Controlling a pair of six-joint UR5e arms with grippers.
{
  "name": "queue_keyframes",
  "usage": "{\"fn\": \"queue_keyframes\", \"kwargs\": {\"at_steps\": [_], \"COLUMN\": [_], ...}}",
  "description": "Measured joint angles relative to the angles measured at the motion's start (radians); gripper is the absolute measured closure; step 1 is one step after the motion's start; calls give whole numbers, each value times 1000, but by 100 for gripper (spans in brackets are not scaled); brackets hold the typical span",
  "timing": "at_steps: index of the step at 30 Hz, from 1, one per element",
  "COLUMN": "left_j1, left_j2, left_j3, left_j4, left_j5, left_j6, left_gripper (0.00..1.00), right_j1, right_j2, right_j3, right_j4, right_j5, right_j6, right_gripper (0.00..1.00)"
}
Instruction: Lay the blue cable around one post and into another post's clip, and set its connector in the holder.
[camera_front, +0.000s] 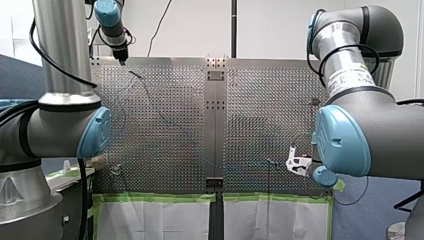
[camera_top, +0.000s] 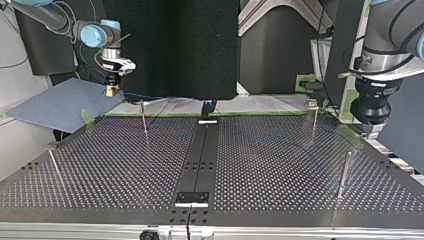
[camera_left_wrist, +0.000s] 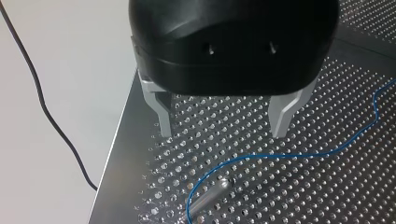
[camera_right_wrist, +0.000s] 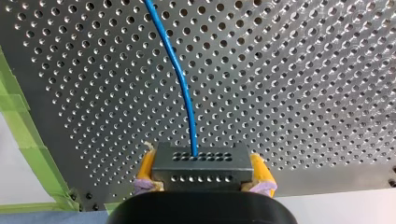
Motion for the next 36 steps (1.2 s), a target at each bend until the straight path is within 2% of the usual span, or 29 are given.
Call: {"fn": "queue_keyframes", "kwargs": {"at_steps": [36], "left_j1": [-14], "left_j2": [0], "left_j3": [0], "left_j4": [1], "left_j5": [-10], "left_j6": [-11], "left_gripper": [0], "right_j1": [1], "right_j2": [-1], "right_j3": [0], "right_j4": [0], "right_j5": [0], "right_j6": [0], "right_gripper": [100]}}
